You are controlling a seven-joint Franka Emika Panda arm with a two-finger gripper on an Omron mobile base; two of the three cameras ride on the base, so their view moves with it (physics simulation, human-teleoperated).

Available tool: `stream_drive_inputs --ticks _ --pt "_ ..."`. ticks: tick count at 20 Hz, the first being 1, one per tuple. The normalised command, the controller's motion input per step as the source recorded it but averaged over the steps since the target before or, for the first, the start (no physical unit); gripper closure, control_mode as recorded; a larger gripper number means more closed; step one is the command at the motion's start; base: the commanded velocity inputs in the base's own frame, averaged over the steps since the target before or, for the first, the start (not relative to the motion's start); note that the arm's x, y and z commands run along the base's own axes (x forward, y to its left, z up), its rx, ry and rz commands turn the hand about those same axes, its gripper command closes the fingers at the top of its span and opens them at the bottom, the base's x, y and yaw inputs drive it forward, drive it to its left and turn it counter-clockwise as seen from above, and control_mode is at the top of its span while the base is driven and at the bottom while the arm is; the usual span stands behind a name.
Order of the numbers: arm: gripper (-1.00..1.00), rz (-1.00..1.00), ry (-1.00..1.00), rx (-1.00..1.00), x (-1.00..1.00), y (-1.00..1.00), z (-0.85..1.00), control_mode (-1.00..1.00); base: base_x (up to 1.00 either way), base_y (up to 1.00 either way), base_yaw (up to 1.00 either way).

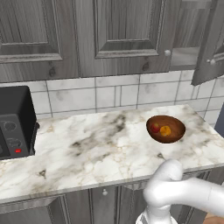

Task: Open the cabinet. Pick the mango and orange from the cabinet and place them into the bowl. Then close the cabinet.

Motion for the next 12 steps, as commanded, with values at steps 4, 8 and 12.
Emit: stream_drive_inputs --ticks 4,8,12 --pt "-1.0 -0.15 0.0 0.22 0.63 0.5 0.27 -1.0 0.0 0.0 0.0" --pt "-1.0 -0.09 0.0 0.25 0.84 0.42 0.47 -1.0 0.0 0.0 0.0" --pt "-1.0 -0.01 0.04 0.22 0.46 0.7 0.72 -1.0 0.0 0.0 0.0"
